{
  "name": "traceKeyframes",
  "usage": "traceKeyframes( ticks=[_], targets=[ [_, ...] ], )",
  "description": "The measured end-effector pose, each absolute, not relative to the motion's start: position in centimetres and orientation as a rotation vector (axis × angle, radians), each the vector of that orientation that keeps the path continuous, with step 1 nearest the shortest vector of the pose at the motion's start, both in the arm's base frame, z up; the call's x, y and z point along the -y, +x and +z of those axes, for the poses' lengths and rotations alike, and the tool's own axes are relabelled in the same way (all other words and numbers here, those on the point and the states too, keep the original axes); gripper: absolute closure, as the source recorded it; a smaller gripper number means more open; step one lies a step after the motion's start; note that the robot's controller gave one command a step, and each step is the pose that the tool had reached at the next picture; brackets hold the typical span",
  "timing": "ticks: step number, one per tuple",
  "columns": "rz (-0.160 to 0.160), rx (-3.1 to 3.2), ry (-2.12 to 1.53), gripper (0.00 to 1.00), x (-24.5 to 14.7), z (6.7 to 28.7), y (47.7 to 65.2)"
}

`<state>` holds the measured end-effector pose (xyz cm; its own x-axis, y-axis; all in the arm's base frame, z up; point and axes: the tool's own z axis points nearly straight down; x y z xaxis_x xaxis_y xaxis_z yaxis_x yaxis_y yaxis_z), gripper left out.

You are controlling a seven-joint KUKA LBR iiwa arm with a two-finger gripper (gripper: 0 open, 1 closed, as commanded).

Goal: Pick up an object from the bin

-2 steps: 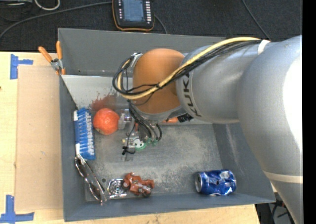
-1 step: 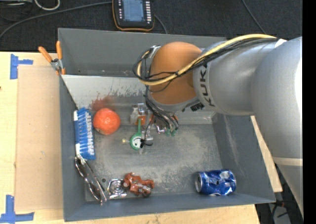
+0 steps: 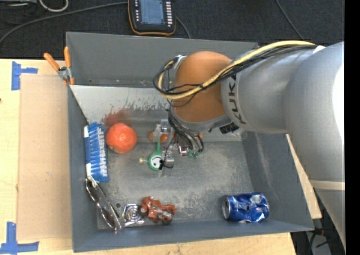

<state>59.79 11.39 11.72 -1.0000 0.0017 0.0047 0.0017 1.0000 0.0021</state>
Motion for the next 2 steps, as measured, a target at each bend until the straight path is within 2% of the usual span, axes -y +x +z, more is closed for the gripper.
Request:
traceKeyframes(
  ticks=[1, 2],
  targets=[
    [-0.003, 3.134, 0.111, 0.0, -11.1, 13.1, 60.8],
    [-0.004, 3.126, -0.173, 0.0, -11.0, 6.8, 59.3]
  ],
)
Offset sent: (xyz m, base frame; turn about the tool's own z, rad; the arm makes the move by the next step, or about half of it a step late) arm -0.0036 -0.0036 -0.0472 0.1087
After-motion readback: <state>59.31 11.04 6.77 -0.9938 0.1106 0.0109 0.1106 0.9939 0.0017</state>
